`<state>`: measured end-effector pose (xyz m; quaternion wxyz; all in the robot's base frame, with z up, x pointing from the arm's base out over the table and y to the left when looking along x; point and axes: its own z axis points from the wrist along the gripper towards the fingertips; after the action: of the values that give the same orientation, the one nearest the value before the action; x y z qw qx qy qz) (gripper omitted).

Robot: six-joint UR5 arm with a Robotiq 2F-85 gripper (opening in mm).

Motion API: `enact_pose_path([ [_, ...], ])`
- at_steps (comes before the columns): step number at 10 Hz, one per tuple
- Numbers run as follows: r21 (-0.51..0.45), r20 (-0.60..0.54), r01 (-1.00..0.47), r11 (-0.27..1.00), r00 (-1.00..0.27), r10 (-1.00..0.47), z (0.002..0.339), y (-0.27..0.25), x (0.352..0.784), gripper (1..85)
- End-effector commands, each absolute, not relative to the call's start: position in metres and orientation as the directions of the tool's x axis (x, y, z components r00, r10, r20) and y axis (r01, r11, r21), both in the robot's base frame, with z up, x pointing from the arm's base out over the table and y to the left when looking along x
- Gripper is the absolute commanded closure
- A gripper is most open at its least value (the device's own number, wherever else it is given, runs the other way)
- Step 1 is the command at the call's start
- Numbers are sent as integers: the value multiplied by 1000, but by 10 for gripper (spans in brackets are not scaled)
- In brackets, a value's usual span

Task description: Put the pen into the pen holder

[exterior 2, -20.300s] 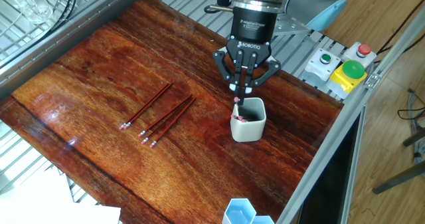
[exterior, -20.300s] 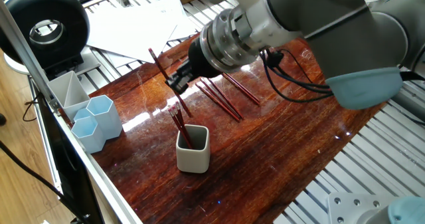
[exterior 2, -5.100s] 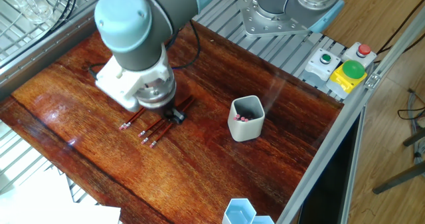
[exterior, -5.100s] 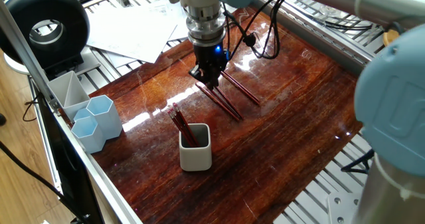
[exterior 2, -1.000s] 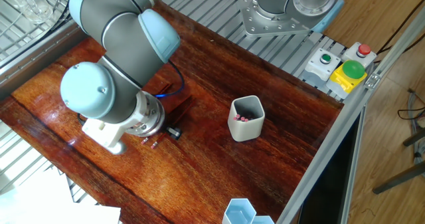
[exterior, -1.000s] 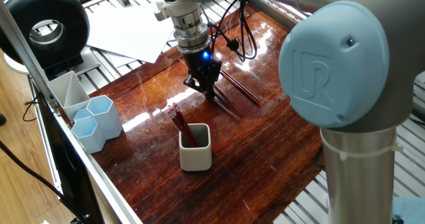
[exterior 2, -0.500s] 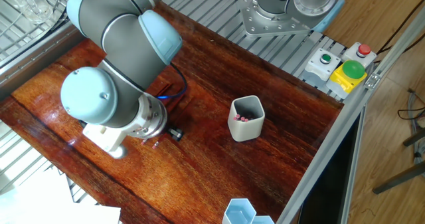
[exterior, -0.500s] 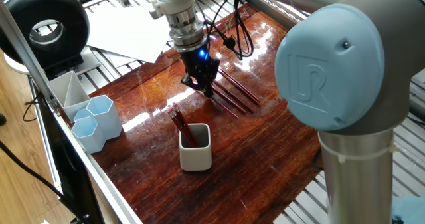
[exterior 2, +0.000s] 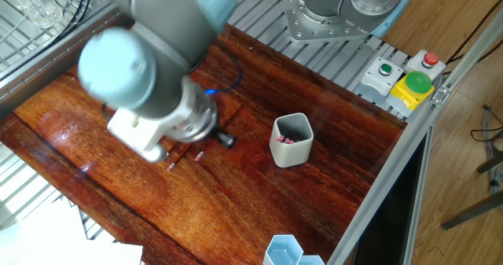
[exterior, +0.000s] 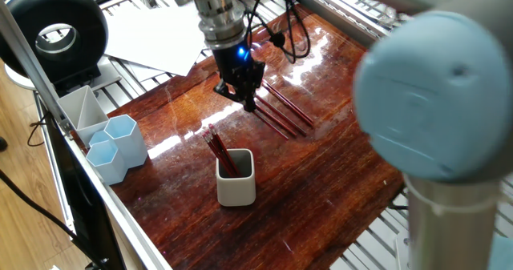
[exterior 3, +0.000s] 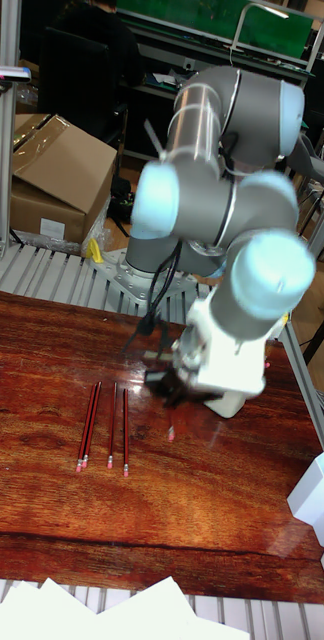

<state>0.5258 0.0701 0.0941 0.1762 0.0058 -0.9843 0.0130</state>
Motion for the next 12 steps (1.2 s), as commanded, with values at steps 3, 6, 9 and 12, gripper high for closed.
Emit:
enact_pose_path([
  [3, -5, 165, -10, 1000, -986, -9, 106, 83, 555, 847],
  [6, 34, 71, -12, 999, -997, -15, 103, 93, 579, 847],
  [9, 37, 53, -40, 999, -998, -42, 103, 94, 584, 847],
  [12, 41, 177, -11, 999, -984, -18, 156, 107, 551, 847],
])
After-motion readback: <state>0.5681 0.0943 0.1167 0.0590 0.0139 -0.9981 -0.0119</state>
